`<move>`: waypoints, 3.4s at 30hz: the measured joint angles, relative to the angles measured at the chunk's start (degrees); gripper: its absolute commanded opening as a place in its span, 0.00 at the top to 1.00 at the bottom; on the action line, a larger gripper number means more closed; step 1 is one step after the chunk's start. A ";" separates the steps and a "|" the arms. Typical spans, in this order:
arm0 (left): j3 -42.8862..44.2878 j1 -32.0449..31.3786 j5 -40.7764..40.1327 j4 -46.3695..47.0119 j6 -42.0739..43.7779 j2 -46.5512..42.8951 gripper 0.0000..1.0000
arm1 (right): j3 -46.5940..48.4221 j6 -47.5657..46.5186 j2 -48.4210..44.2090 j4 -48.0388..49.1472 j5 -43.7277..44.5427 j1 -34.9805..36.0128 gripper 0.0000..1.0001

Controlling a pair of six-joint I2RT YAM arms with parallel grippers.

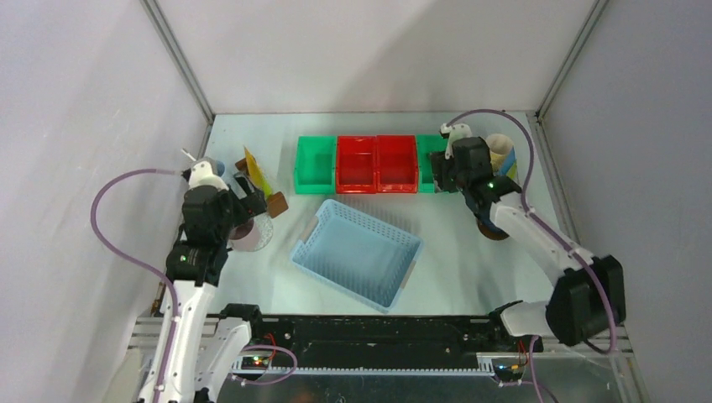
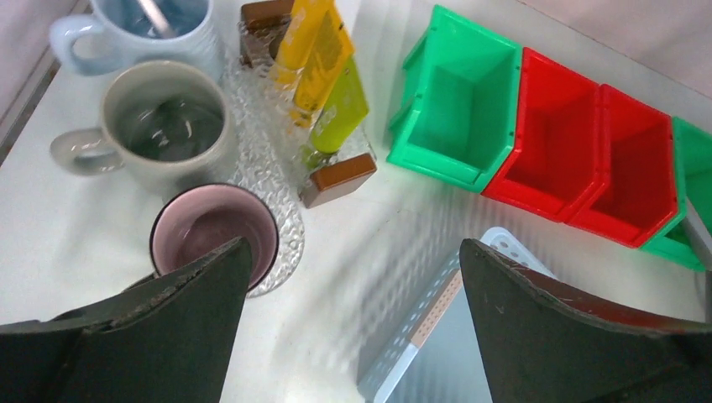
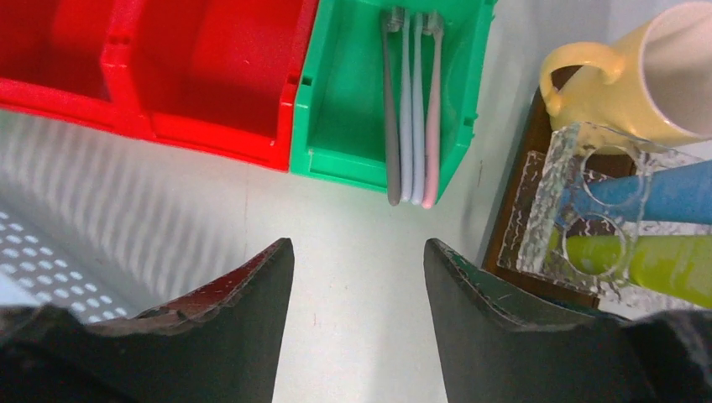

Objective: Prepare toiletry sets of a toothbrush and toothpaste on the tray
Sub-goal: Place the toothbrush in the cup, then pick up the toothbrush from the storage box.

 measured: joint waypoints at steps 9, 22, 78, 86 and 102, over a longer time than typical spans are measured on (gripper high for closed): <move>-5.20 0.00 -5.11 -1.97 0.20 -7.87 0.00 | 8.68 0.44 14.91 -4.17 -2.82 -3.02 0.54; -11.50 -1.77 -7.80 1.33 3.13 -9.53 0.00 | 16.55 -1.25 28.35 -6.49 -1.40 -3.82 0.60; -1.29 -3.56 10.58 3.93 -10.97 -3.85 0.00 | 7.19 4.79 3.39 -4.61 -3.39 2.27 1.00; 2.69 -9.42 13.68 6.73 -16.52 -1.90 0.00 | 1.88 4.94 -5.86 5.64 0.52 14.51 1.00; 4.37 -23.17 14.05 17.97 -23.74 2.84 0.09 | -5.03 1.31 -7.10 26.99 9.81 36.06 1.00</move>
